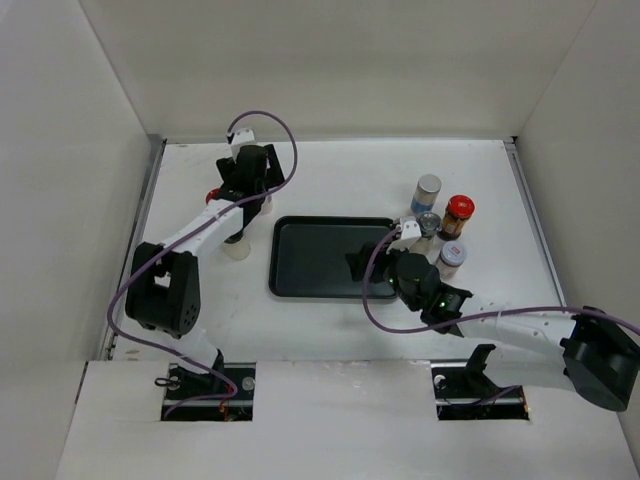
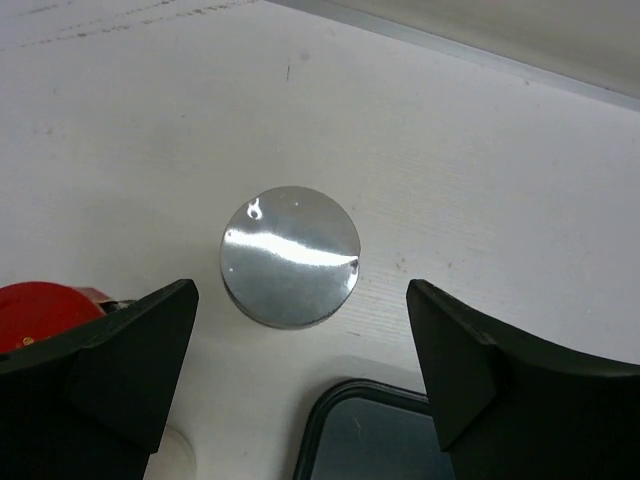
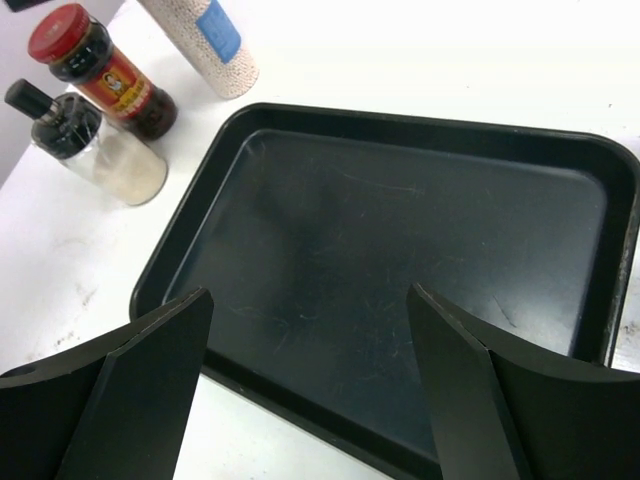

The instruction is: Organize the condiment bottles

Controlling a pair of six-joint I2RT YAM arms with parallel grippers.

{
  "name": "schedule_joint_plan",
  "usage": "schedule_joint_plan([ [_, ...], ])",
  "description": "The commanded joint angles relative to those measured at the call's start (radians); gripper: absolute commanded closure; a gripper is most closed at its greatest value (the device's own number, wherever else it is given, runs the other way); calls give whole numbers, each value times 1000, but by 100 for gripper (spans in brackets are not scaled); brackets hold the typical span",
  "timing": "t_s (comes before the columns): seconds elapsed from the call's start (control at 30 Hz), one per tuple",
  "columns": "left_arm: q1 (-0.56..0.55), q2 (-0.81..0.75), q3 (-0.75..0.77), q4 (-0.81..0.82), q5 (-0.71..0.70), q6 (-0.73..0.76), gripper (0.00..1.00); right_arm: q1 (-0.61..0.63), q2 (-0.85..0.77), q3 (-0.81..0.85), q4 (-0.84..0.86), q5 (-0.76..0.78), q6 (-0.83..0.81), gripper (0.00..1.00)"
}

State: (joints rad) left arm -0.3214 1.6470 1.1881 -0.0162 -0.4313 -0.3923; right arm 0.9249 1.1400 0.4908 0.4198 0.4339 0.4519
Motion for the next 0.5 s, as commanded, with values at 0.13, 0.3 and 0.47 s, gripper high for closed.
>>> schedule_joint_plan([
  [0.13,9,97,105,32,-72,50,18,1,-23,-18,82,-9,2,14],
  [0.3,8,116,113,55,-73,50,38,-4,-26,-23,85,-4,5,14],
  [0.47,-32,-39,32,171,-89,78,56,-8,-31,-29,93,-3,8,14],
])
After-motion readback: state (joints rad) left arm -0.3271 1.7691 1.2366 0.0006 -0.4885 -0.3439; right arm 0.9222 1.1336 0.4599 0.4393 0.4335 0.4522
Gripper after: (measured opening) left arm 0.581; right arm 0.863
